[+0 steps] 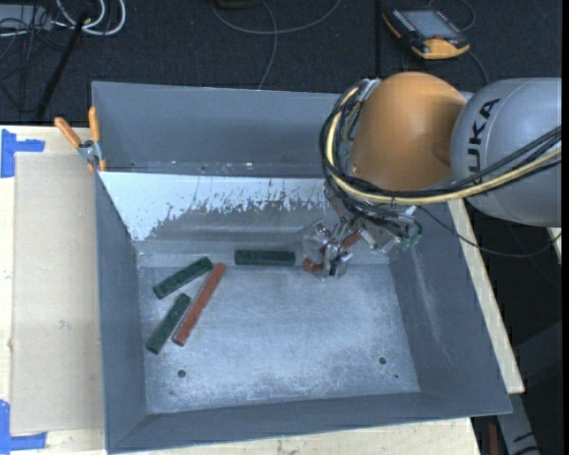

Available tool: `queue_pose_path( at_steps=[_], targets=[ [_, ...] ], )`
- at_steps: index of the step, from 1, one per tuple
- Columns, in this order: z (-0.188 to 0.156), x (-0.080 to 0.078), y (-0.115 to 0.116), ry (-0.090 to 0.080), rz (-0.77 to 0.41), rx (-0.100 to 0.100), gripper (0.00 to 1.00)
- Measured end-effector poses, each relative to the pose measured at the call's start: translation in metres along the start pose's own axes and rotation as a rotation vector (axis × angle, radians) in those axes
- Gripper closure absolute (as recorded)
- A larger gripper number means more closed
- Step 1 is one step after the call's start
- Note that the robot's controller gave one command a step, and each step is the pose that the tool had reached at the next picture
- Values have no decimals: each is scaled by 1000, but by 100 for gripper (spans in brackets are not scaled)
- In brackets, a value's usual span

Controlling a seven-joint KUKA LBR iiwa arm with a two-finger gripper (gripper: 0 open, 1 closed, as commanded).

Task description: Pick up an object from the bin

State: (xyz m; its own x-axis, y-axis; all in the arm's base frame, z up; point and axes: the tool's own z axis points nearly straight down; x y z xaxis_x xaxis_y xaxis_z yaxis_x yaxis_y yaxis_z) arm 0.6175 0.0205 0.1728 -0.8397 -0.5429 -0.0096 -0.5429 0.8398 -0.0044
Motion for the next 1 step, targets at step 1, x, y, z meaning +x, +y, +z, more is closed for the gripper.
queue_pose_path(
  at_steps=[1],
  targets=[
    [-70, 0, -5, 1, 0, 0, 100]
  ],
)
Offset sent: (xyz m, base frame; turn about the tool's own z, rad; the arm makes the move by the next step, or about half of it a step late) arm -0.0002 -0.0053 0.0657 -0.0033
